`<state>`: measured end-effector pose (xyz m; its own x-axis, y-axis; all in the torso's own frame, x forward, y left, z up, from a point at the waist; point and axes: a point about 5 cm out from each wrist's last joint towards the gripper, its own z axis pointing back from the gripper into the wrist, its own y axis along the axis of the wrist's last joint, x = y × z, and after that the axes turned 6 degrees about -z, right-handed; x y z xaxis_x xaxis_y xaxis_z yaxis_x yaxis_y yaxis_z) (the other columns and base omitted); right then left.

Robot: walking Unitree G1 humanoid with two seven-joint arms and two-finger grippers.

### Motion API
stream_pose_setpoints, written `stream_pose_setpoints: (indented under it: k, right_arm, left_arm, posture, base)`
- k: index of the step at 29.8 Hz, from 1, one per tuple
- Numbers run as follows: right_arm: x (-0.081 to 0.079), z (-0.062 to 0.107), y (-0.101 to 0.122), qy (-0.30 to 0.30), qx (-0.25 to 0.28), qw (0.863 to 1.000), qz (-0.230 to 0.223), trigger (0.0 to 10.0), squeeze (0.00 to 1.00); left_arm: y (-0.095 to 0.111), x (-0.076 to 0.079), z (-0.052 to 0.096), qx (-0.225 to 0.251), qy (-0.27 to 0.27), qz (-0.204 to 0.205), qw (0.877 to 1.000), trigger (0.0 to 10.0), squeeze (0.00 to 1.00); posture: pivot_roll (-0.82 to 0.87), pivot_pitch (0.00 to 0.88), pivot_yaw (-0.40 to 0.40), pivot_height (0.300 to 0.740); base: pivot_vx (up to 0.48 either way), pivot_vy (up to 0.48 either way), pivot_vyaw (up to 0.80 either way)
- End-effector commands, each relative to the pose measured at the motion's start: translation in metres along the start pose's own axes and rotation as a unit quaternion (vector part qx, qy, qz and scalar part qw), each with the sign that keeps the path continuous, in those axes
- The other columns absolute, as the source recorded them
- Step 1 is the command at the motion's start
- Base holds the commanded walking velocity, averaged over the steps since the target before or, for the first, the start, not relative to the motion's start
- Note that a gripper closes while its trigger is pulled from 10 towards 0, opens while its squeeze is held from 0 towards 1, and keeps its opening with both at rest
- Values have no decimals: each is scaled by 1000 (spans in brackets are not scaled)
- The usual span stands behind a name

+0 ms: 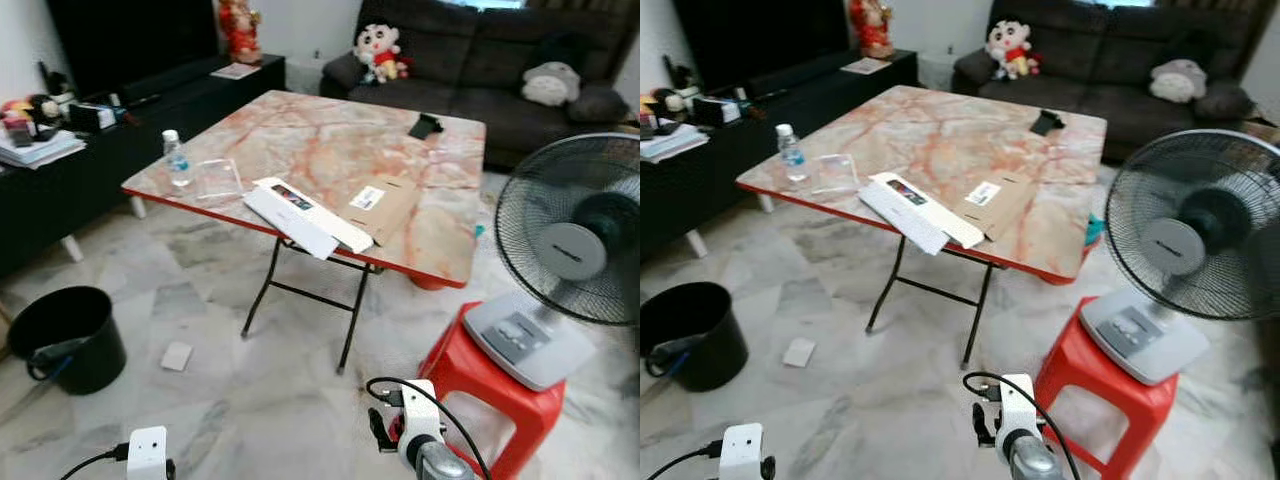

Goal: Picking trash to rubbish bin

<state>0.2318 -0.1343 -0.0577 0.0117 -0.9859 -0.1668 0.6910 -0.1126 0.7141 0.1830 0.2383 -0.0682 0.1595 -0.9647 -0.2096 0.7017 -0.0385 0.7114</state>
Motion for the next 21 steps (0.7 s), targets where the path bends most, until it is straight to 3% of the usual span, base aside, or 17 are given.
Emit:
stream_pose_setpoints:
  k: [1,13,21]
  right_arm:
    - [-1,-1,3,3,3,1000,7,10000,0]
    - [-2,-1,4,5,4,1000,8,10000,0]
    - [-2,-1,5,4,5,1000,4,10000,0]
  left_arm:
    - [-3,-3,1,-7,1,-2,1000,10000,0]
    - [-3,0,1,-7,-5,-24,1000,10000,0]
    - [-3,-1,1,-10,1,-10,1000,10000,0]
  posture:
    - [51,0,-46,740]
    - [53,0,-50,740]
    - [52,0,-49,740]
  base:
    - [0,0,-700]
    - [0,-47,-696]
    - [0,-36,-691]
